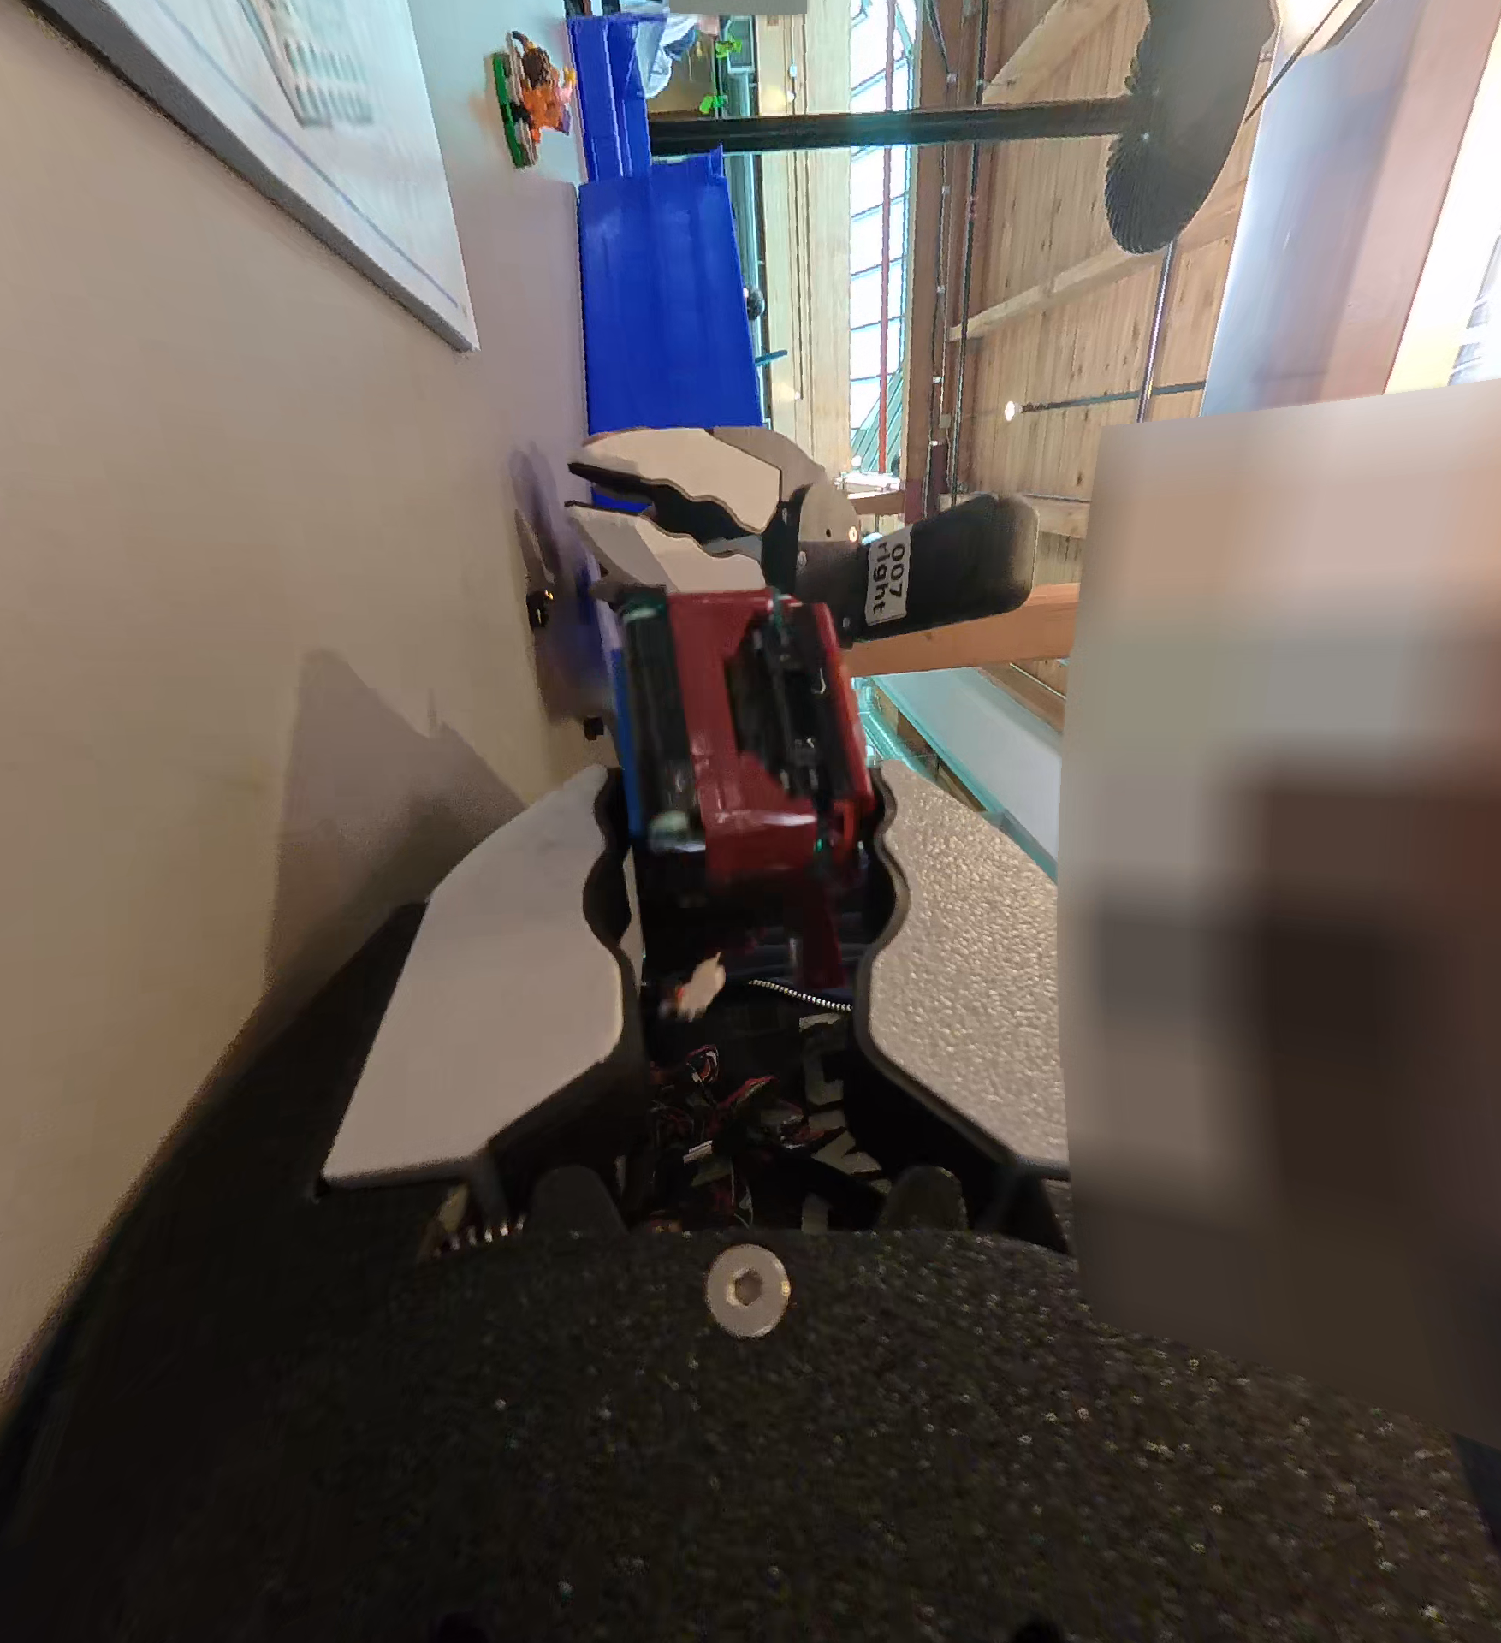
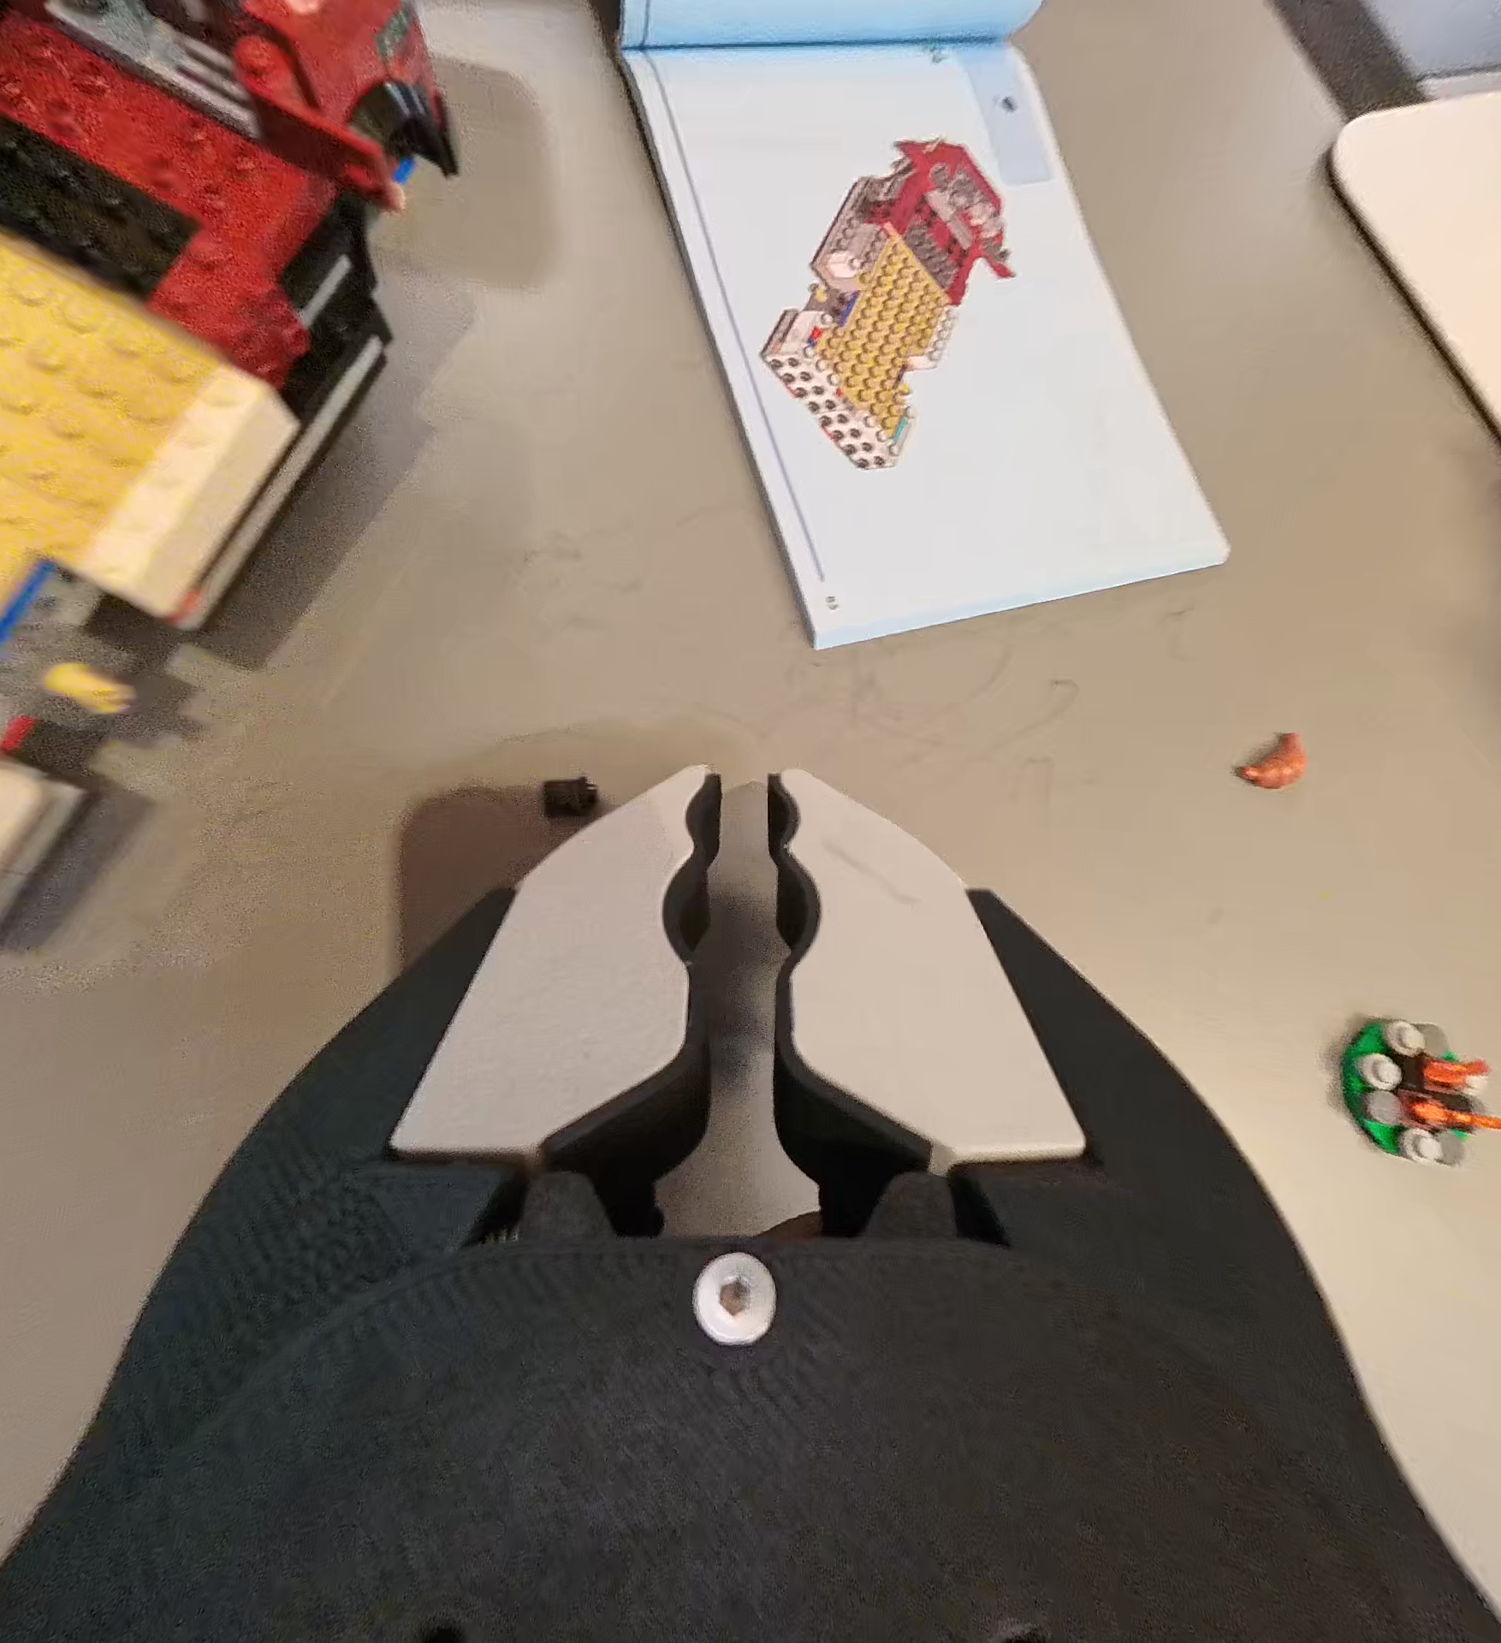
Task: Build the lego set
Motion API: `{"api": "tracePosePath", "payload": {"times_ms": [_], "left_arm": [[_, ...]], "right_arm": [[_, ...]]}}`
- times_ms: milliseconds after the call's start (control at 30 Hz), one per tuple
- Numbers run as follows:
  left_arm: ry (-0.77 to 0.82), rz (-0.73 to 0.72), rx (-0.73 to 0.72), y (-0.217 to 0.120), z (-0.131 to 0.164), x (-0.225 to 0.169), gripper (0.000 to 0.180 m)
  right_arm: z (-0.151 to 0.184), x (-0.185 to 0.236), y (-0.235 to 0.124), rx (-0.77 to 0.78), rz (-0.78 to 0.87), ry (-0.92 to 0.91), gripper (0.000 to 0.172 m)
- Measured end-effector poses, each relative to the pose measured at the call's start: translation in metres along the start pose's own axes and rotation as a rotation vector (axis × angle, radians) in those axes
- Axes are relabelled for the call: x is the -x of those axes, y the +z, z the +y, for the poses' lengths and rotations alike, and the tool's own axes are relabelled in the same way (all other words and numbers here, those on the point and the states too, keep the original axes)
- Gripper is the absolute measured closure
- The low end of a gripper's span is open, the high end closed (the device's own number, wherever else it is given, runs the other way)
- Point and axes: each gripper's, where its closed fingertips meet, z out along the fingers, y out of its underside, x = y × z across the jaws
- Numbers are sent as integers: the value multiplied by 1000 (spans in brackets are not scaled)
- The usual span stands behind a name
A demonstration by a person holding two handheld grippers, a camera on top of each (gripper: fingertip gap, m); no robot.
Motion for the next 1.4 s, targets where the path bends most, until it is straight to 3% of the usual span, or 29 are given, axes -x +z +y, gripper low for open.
{"api": "tracePosePath", "payload": {"times_ms": [200, 533, 800, 1000, 1233, 1400], "left_arm": [[-1, -16, 33, 2, 8, 2, 130], [-6, -46, -2, 3, 0, 6, 130], [-52, -51, -244, -11, -34, 6, 130], [-81, -55, -501, -30, -56, 6, 131], [-102, 16, -634, -29, -50, -14, 131], [-111, 60, -670, -20, -37, -26, 131]], "right_arm": [[0, 10, 4, 62, -40, 29, 160], [-34, 59, -2, -32, -144, 52, 145], [-76, 97, -20, -294, 70, -195, 132], [-76, 138, -30, -377, 226, -497, 126], [-69, 142, -20, -341, 459, -776, 112], [-84, 144, -26, -368, 631, -919, 116]]}}
